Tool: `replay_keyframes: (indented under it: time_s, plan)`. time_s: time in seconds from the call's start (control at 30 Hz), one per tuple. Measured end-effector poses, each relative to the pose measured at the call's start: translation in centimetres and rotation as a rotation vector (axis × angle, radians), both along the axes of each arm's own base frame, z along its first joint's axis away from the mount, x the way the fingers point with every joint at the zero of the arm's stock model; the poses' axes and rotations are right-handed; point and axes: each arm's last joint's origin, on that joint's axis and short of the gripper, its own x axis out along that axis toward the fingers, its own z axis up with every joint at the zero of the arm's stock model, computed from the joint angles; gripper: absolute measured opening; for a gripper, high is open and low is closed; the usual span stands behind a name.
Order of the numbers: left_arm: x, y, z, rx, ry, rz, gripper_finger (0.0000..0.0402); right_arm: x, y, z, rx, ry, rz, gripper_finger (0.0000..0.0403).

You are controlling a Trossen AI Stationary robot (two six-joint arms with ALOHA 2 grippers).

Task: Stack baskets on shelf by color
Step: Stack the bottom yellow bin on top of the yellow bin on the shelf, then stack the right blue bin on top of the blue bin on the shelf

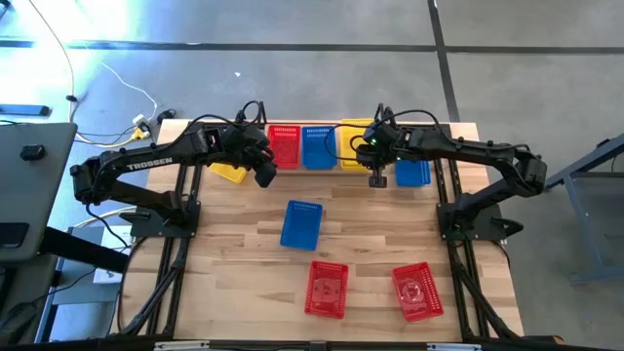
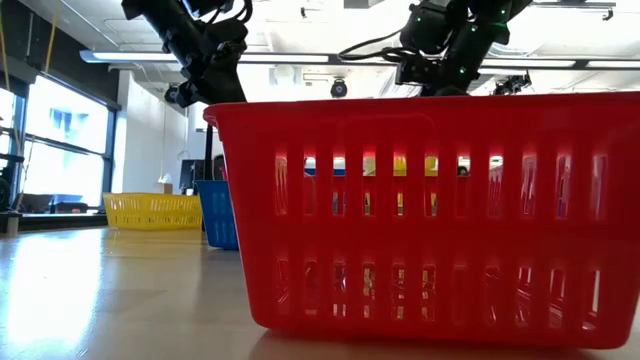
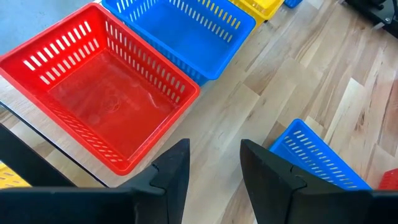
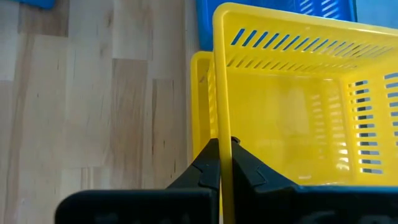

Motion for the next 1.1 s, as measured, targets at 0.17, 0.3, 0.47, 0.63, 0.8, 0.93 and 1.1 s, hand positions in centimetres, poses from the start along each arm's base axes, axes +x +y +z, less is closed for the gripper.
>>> replay_keyframes:
  time_s: [0.17,0.3,0.47,0.63,0.8,0.93,1.1]
  plan:
    - [0.0,0.0,0.0,-0.001,0.0,-0.001,0.0131,-0.02,-0.04,0.0,-0.014,0.006,-0.005,0.0001]
    - [0.0,-0.01,0.0,-0.002,-0.001,-0.002,0.0131,0.05,-0.08,0.06,-0.019,-0.002,-0.011,0.0013]
    - [0.01,0.0,-0.01,-0.002,-0.001,-0.002,0.0131,0.11,-0.11,0.08,-0.02,-0.01,-0.016,0.0055]
    - [0.01,-0.01,-0.01,-0.003,-0.001,-0.002,0.0131,0.22,-0.21,0.19,-0.036,-0.022,-0.024,0.0092]
    - [0.0,-0.01,-0.02,-0.003,0.0,-0.002,0.0131,0.23,-0.21,0.25,-0.086,-0.006,-0.075,0.0103]
    - [0.0,-0.01,-0.01,-0.003,0.0,-0.002,0.0131,0.24,-0.1,0.22,-0.036,-0.024,-0.084,0.0094]
    - [0.01,-0.01,-0.01,-0.002,0.0,-0.003,0.0131,0.17,0.0,0.13,-0.007,-0.022,-0.092,0.0062]
